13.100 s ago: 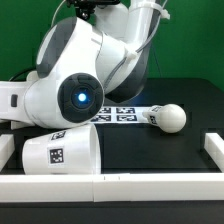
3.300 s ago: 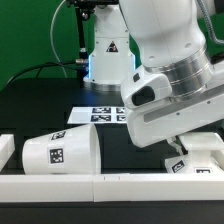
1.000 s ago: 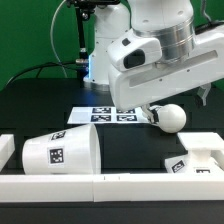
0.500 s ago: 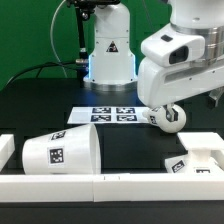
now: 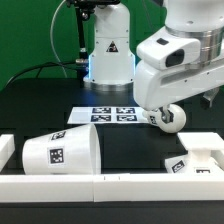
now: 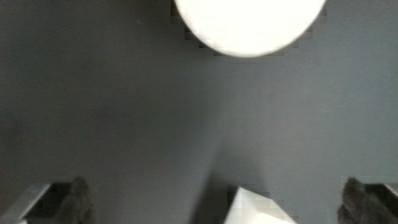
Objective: Assemble lamp
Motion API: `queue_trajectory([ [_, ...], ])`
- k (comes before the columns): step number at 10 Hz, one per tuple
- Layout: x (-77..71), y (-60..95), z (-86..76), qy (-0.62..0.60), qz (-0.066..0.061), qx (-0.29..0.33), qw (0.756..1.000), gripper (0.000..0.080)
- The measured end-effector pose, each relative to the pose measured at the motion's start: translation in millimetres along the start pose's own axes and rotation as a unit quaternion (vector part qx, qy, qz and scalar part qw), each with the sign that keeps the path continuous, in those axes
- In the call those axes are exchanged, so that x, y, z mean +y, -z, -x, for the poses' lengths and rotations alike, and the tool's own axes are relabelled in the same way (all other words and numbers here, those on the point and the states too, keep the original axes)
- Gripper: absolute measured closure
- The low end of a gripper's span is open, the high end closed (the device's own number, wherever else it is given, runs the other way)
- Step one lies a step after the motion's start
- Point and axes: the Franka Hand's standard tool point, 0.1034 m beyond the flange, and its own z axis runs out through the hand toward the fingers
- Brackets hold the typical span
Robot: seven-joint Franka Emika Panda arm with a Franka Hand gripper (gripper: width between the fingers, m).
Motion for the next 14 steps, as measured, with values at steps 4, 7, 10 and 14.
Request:
queue_trajectory([
  [4, -25.3, 1.3, 30.6, -0.060, 0.090, -0.101, 0.989, 0.0100],
  [7, -23.4, 0.7, 29.4, -0.071, 0.083, -0.202, 0.973, 0.0100],
  [10, -21.5, -0.7, 33.7, -0.102, 0.092, -0.297, 0.945, 0.0100],
  [14, -44.0, 3.4, 27.5, -0.203, 0.080, -0.293, 0.931, 0.0100],
])
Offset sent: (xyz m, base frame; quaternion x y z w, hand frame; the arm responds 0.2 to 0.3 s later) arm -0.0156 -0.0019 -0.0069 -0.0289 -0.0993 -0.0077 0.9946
